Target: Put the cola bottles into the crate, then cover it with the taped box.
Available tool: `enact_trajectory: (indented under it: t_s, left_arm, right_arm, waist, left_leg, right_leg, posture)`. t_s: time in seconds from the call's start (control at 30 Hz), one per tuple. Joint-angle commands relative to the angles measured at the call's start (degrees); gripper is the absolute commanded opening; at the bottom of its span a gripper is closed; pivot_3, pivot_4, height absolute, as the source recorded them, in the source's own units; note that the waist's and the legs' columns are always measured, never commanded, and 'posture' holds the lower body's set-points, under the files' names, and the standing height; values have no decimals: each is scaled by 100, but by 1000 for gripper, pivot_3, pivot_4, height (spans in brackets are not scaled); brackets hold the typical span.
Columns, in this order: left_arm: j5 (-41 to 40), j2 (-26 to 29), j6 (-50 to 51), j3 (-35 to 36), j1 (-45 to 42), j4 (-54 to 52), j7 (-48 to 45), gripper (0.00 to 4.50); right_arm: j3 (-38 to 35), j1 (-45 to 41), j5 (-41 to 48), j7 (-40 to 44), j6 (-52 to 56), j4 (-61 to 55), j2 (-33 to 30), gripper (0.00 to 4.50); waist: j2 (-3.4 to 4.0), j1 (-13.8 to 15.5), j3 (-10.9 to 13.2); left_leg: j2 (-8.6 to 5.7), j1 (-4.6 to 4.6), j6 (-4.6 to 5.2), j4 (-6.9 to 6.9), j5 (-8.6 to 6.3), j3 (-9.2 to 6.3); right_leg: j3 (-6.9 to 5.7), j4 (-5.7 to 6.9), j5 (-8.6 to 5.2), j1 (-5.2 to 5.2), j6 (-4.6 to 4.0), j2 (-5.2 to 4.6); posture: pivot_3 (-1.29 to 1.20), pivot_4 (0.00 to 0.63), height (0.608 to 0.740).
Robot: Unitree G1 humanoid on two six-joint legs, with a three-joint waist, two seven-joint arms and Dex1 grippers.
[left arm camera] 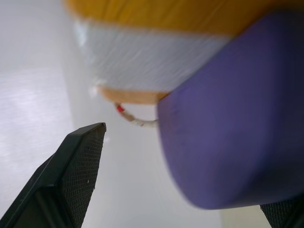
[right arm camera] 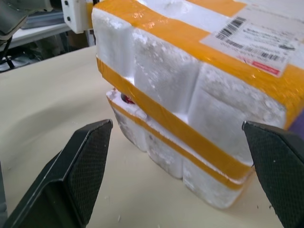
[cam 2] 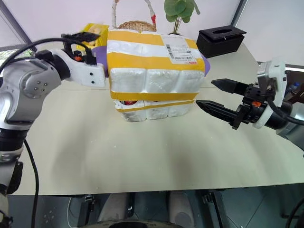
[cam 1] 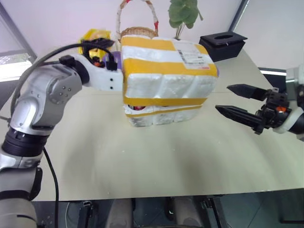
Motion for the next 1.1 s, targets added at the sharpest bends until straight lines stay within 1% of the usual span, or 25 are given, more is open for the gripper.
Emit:
enact_trajectory:
  t_s: [0.03, 0.2, 0.37, 0.4, 0.5, 0.6, 0.63, 0.7, 0.73, 0.77, 0.83, 0.93, 1.1]
  left_arm:
    - [-339, 382, 38, 543, 254, -350, -242, 4445]
    - [-659, 921, 123, 1010, 957, -605, -565, 4445]
    - [-1624, 1206, 408, 1493, 1726, -738, -1299, 4445]
    - [-1933, 1245, 448, 1584, 1832, -711, -1488, 4445]
    - [-3256, 1222, 883, 1938, 2134, -645, -2267, 4445]
    - [-5027, 1112, 1626, 2483, 2300, -577, -3195, 4445]
    - [-5639, 1050, 2339, 2635, 2110, -470, -3255, 4445]
    - [-6588, 960, 3517, 2793, 1548, -59, -3225, 4445]
    - [-6914, 971, 3963, 2801, 1280, 200, -3262, 4445]
    - [-7112, 992, 4187, 2754, 1038, 474, -3386, 4445]
    - [-7303, 1046, 4438, 2576, 662, 926, -3693, 4445]
    - [-7299, 1048, 4722, 2209, 126, 1541, -3935, 4445]
    - [-7087, 993, 4599, 1642, -303, 1973, -4389, 4445]
  right_arm:
    - [-213, 29, -8, 63, -119, -19, 5, 4500]
    - [-189, 23, -96, 165, -156, 111, -32, 4500]
    - [-108, -39, -219, 295, -186, 241, -70, 4500]
    - [-100, -46, -238, 317, -187, 256, -75, 4500]
    - [-92, -57, -297, 394, -181, 302, -102, 4500]
    - [-149, -31, -381, 499, -162, 362, -192, 4500]
    - [-184, -7, -414, 538, -153, 377, -220, 4500]
    - [-257, 75, -491, 630, -143, 382, -286, 4500]
    - [-285, 129, -541, 684, -153, 374, -317, 4500]
    - [-320, 180, -568, 730, -148, 371, -346, 4500]
    - [-383, 261, -612, 805, -145, 372, -388, 4500]
    - [-505, 365, -671, 942, -148, 388, -429, 4500]
    - [-606, 535, -849, 1052, -181, 432, -438, 4500]
  waist:
    - [1, -16, 0]
    - [1, -47, 1]
    - [2, -85, 1]
    - [3, -95, 2]
    - [4, -110, 3]
    - [8, -118, 5]
    - [10, -118, 6]
    - [10, -86, 6]
    - [9, -82, 6]
    - [9, -83, 6]
    - [9, -102, 5]
    - [10, -125, 5]
    - [10, -124, 5]
  left_leg:
    - [1, 1, 0, 0, 0, 0]
    - [3, 2, 0, -1, 0, 0]
    - [3, 1, 0, 0, 0, 1]
    - [3, 1, 0, -1, 0, 1]
    - [5, 1, 0, -4, 0, 1]
    - [5, 2, 0, -7, 0, 3]
    - [5, 1, 0, -8, 0, 3]
    - [6, 0, 0, -7, 0, 0]
    - [6, 0, 0, -4, 0, -4]
    - [5, 0, 0, -2, 0, -6]
    - [4, 3, 0, 1, 0, -7]
    - [1, 4, 0, 0, 0, -4]
    - [3, 2, 0, -7, 0, -6]
  right_leg:
    - [0, 1, 0, 0, 0, 0]
    - [-1, 2, 0, -2, -1, 1]
    - [-1, -1, 0, -2, -2, -2]
    - [-2, -1, -1, -2, -2, -2]
    - [-2, -2, -1, -4, -3, -2]
    - [-2, -6, -1, -6, -3, -2]
    - [-2, -6, -1, -7, -3, -2]
    - [-5, -4, -2, -7, -2, -1]
    - [-8, -2, -5, -6, 3, 0]
    - [-9, 0, -14, -4, 19, 1]
    - [-8, -1, -15, 2, 20, 1]
    - [-6, -2, -13, 1, 18, 1]
    - [-7, 0, -2, -5, -3, 3]
  posture:
    - [0, 150, 740]
    - [0, 150, 740]
    - [0, 150, 740]
    - [0, 150, 740]
    - [0, 150, 740]
    - [0, 150, 740]
    - [0, 150, 740]
    - [0, 150, 740]
    - [0, 150, 740]
    - [0, 150, 740]
    - [0, 150, 740]
    - [0, 150, 740]
    - [0, 150, 740]
